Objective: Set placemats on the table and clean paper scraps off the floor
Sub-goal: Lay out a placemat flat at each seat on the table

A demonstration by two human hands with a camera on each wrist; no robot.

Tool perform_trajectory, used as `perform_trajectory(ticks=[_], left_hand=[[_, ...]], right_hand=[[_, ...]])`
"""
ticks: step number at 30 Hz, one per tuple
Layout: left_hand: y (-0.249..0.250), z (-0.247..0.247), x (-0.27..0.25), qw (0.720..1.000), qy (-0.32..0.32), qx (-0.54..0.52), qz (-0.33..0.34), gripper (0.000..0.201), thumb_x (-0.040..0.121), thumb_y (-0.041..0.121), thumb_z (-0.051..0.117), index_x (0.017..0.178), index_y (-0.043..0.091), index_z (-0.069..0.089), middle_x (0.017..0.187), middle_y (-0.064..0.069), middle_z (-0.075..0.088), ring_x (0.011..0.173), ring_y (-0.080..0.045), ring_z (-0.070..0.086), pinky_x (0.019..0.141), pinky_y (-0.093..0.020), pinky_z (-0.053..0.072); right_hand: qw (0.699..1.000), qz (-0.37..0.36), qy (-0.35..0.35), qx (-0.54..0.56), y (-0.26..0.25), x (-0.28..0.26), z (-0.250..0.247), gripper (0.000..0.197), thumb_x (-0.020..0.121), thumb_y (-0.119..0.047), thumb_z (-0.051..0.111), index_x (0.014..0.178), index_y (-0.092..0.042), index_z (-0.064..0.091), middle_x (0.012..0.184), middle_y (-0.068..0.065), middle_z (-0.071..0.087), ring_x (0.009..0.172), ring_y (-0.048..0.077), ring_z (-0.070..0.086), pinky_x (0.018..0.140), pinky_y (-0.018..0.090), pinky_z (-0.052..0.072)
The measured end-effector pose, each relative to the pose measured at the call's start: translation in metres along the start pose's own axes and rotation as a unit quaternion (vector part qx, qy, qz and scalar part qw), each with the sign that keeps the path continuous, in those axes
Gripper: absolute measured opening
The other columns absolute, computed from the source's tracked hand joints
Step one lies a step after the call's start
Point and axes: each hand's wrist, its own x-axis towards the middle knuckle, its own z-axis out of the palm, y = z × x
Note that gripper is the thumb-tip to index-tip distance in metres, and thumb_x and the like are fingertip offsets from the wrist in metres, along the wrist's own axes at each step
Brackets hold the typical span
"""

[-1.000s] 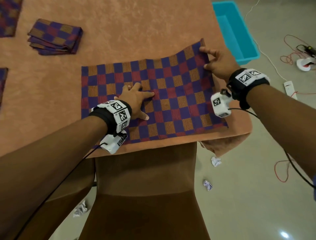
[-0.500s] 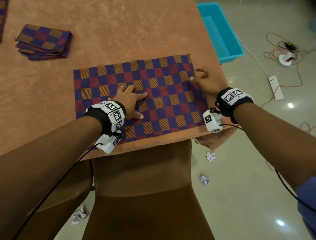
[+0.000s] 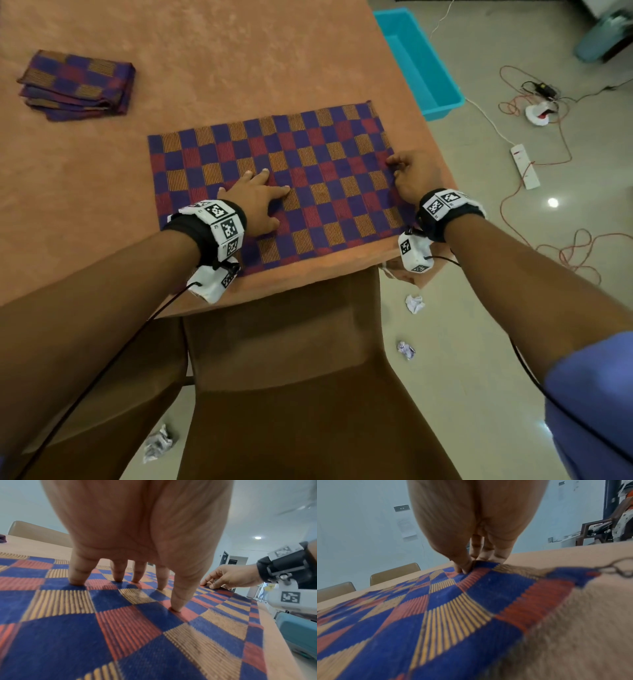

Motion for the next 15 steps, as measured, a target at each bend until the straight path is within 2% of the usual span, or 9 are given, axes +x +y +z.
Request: perform_trajectory(ticks=[3,7,9,12,15], left_hand=[[0.003,-0.002,-0.001,1.0,0.0,-0.007,-0.004,0.077,0.083,0.033,0.068,0.148,0.038,0.027,0.161,-0.006,0.008,0.148,-0.034,0.008,0.109,-0.066,0.026],[0.027,-0.003,-0.006,0.999,0.032,0.001,-0.026,0.062,0.083,0.033,0.064,0.141,0.03,0.04,0.148,-0.008,0.033,0.134,-0.035,0.036,0.097,-0.056,0.045],[0.05,0.0,-0.006,0.998,0.049,0.001,-0.03,0.056,0.085,0.036,0.061,0.138,0.029,0.044,0.143,-0.007,0.039,0.127,-0.034,0.042,0.093,-0.053,0.048],[0.095,0.011,-0.008,0.997,0.063,-0.007,-0.041,0.053,0.086,0.039,0.058,0.137,0.031,0.045,0.142,-0.003,0.04,0.126,-0.032,0.043,0.091,-0.05,0.048],[0.149,0.028,-0.008,0.994,0.062,-0.032,-0.083,0.05,0.084,0.041,0.061,0.131,0.029,0.049,0.138,-0.003,0.043,0.121,-0.031,0.046,0.092,-0.051,0.048]], right_hand=[[0.999,-0.033,-0.009,-0.031,0.004,-0.011,-0.002,0.041,0.084,-0.017,0.058,0.124,-0.019,0.064,0.122,0.013,0.061,0.107,0.032,0.061,0.096,0.04,0.048],[0.993,-0.08,-0.035,-0.079,0.025,-0.023,-0.017,0.04,0.087,-0.028,0.06,0.127,-0.023,0.06,0.119,0.011,0.054,0.104,0.03,0.056,0.094,0.038,0.044],[0.987,-0.123,-0.048,-0.097,0.044,-0.026,-0.026,0.039,0.088,-0.034,0.059,0.126,-0.025,0.06,0.117,0.009,0.053,0.105,0.029,0.054,0.094,0.038,0.043],[0.977,-0.189,-0.055,-0.085,0.074,-0.029,-0.035,0.038,0.087,-0.037,0.059,0.122,-0.023,0.063,0.112,0.009,0.054,0.102,0.029,0.054,0.088,0.04,0.045],[0.972,-0.222,-0.067,-0.046,0.097,-0.038,-0.04,0.036,0.087,-0.034,0.058,0.121,-0.022,0.064,0.119,0.008,0.055,0.107,0.029,0.053,0.088,0.038,0.045]])
